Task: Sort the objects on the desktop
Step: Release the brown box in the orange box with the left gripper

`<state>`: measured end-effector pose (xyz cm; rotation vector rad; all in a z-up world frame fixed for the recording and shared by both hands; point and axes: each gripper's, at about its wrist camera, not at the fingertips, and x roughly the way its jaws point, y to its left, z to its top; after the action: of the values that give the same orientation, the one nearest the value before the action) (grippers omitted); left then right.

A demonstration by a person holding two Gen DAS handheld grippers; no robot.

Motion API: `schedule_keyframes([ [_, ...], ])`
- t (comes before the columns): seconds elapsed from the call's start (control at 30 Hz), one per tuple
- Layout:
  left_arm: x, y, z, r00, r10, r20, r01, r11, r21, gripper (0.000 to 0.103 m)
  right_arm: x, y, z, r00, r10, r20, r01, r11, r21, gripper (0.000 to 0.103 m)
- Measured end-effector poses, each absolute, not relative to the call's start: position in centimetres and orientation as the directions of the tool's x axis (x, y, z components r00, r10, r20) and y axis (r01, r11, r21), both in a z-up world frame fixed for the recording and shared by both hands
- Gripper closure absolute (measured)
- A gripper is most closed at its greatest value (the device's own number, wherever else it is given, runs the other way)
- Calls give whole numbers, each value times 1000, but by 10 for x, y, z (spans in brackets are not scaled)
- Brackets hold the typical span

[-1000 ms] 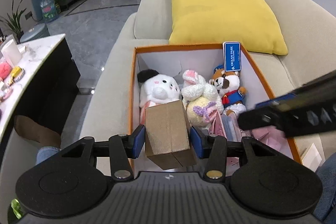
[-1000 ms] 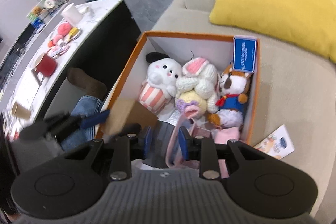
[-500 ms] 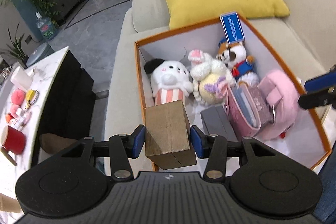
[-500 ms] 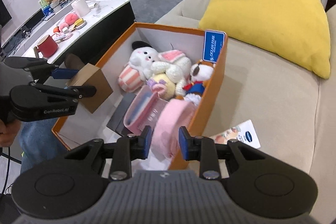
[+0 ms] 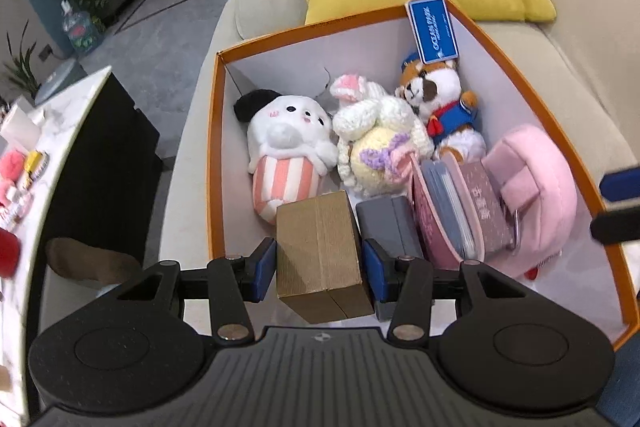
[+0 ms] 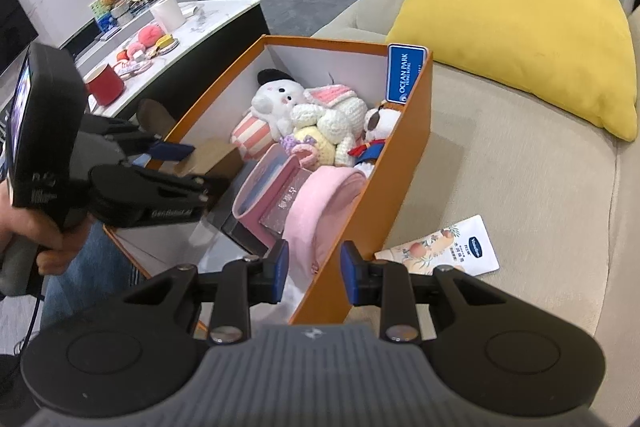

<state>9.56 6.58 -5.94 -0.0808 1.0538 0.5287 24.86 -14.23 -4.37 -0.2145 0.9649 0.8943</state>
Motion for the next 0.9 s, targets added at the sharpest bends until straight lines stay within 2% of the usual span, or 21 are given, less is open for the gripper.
schedule_keyframes([
  [0.57,76,84,-55,473,222,-853,-488,872,-43,49,239,-125,-29,314,515,-798,-771,629,102,71],
  [0.7,64,78,-42,465,195,-864,-422,906,-23,51,228,-116,-18,301,538,-788,-797,595,101,71],
  [0.77,59,74,-39,437,180,-881,-371,929,6,56,222,-107,-17,270,551,-790,-816,566,116,72],
  [0.9,52,65,-41,354,147,-923,-277,960,47,57,212,-85,-29,208,545,-812,-834,532,144,73],
])
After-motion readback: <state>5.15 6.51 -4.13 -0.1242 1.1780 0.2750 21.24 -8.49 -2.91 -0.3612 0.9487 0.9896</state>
